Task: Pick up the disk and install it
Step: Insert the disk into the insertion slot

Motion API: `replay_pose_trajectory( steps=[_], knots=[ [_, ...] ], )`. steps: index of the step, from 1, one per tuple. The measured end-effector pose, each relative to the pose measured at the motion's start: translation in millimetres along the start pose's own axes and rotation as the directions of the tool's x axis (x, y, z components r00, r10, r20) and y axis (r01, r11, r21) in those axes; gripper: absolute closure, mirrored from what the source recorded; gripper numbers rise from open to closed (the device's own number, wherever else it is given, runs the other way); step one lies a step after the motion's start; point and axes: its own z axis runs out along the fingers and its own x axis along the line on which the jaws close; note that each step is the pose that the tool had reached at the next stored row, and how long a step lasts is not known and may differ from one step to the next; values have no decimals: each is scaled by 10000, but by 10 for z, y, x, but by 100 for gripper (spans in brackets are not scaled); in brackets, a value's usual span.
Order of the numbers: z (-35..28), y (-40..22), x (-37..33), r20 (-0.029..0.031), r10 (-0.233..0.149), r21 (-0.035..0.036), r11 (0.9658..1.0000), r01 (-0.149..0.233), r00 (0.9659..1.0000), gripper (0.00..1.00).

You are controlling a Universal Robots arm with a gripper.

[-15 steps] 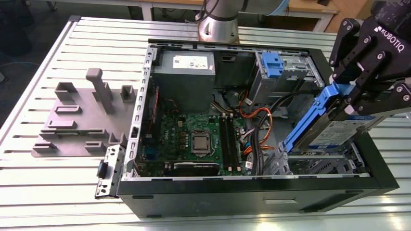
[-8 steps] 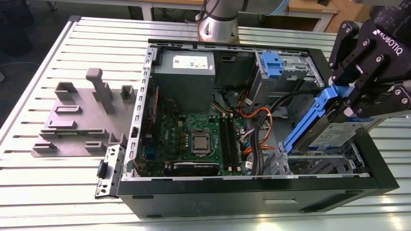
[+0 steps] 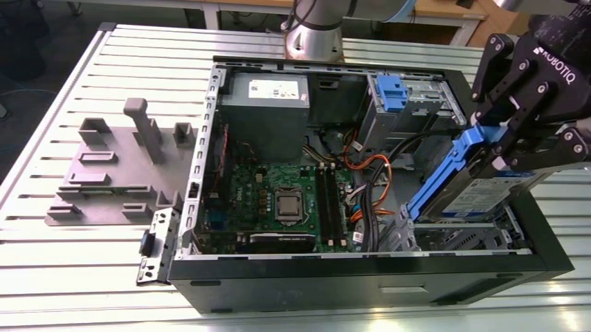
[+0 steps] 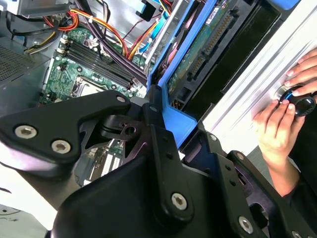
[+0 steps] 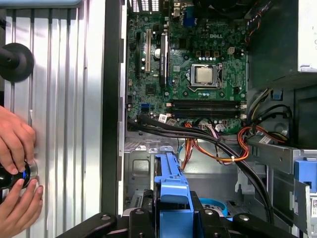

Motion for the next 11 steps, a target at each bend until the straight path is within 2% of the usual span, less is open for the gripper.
replay_pose_trajectory(
  steps=[11],
  knots=[
    [13,0,0,0,0,0,10000,0,10000,64]
  ],
)
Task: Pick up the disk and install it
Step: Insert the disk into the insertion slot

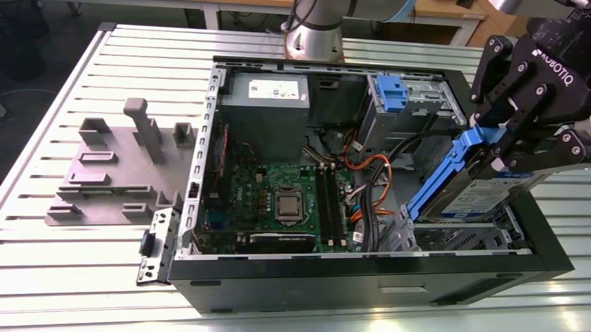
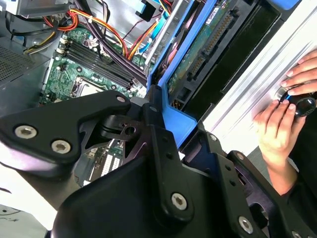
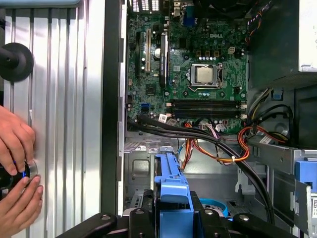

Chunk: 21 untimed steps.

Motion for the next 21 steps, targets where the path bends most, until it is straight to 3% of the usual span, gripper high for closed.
replay_pose_trajectory(
  steps=[21],
  knots=[
    [57,-2,0,3,190,-1,9998,-190,9998,64]
  ],
)
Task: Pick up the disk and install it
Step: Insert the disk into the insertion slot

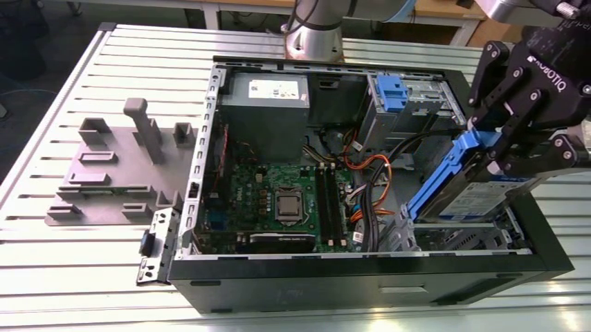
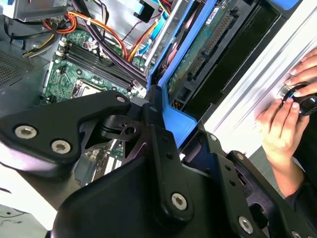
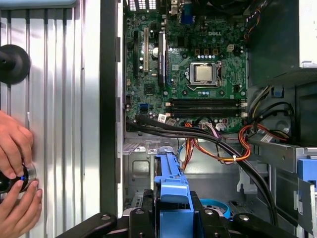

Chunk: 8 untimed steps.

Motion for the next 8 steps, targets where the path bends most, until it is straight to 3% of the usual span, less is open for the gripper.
replay_pose_trajectory(
  steps=[8],
  knots=[
    [51,-1,0,0,2,0,10000,-2,10000,64]
  ],
)
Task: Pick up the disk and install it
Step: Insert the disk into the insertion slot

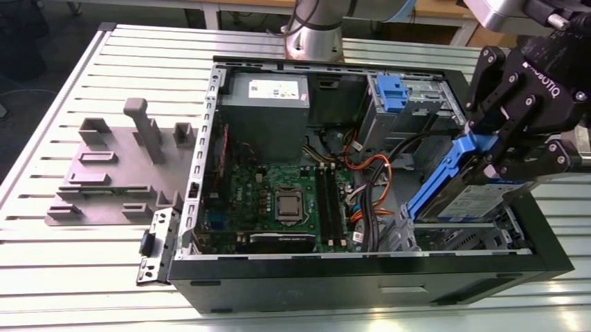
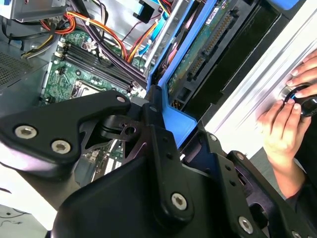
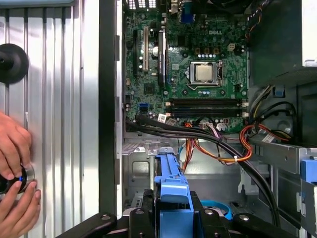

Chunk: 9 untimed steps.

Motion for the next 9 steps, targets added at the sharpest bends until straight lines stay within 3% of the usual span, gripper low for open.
replay_pose_trajectory(
  steps=[9],
  knots=[
    [48,-1,0,0,4,0,10000,-4,10000,64]
  ],
)
